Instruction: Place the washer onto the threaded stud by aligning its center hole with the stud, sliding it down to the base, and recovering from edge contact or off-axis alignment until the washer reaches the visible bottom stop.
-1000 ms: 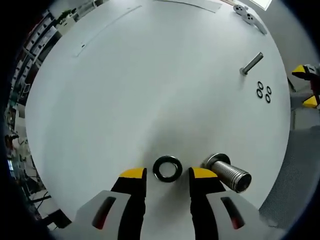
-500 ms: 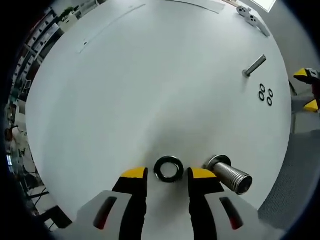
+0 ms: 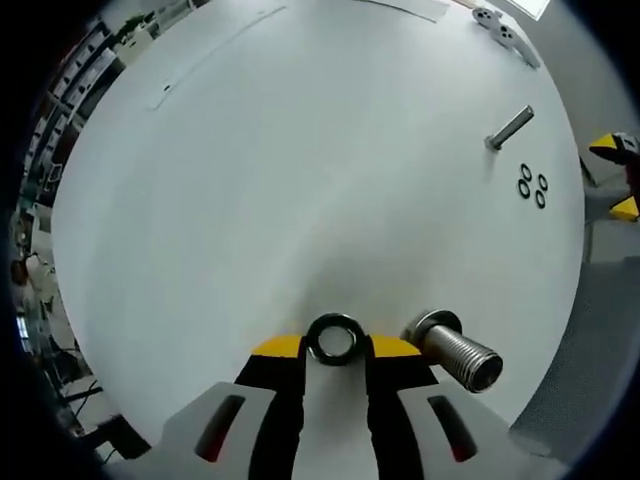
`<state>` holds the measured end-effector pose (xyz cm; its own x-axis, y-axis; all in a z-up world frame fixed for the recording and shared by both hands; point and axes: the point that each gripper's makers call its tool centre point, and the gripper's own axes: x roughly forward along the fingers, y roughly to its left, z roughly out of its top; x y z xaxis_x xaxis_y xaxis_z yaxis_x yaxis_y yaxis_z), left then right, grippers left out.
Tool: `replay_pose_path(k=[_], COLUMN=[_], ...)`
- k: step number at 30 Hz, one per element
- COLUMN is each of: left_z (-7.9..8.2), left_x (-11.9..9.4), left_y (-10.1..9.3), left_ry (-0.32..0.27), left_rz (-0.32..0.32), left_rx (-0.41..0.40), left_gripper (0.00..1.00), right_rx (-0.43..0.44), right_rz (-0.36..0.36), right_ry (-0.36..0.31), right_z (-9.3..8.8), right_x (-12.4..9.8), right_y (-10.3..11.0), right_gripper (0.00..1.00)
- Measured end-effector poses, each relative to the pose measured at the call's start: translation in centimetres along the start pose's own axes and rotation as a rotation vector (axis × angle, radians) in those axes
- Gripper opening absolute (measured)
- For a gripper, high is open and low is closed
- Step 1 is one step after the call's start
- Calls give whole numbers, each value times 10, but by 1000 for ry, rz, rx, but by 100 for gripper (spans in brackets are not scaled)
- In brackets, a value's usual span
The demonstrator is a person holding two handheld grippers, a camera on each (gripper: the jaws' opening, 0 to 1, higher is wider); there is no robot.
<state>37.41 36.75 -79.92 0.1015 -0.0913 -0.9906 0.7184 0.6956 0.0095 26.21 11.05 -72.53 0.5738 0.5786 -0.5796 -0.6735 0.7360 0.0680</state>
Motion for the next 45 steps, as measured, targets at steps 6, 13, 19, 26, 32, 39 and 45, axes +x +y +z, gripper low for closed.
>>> replay_pose_path(k=[6, 13, 19, 26, 32, 39, 45], left_z=[2, 1, 0, -1, -1, -2, -4], left_x=[1, 0, 0, 0, -2, -2, -3], left_y=[-3, -2, -1, -1, 0, 1, 0], left_ry=[43, 90, 73, 31, -32, -33, -56], left_rz=[7, 2, 12, 24, 19, 27, 37], left_rx=[42, 13, 8, -28, -38, -71, -125], left_gripper=[20, 20, 20, 19, 19, 19, 19], right_rx=[-2, -1, 0, 3, 2, 3, 1], right_rz=[2, 4, 6, 9, 10, 16, 18], right_ry=[-1, 0, -5, -2, -3, 5, 9], right_z=[0, 0, 1, 1, 1, 0, -1], right_x=[0, 0, -1, 0, 0, 0, 1], right_y=[1, 1, 1, 2, 3, 4, 4], right_gripper=[42, 42, 42, 41, 41, 41, 41])
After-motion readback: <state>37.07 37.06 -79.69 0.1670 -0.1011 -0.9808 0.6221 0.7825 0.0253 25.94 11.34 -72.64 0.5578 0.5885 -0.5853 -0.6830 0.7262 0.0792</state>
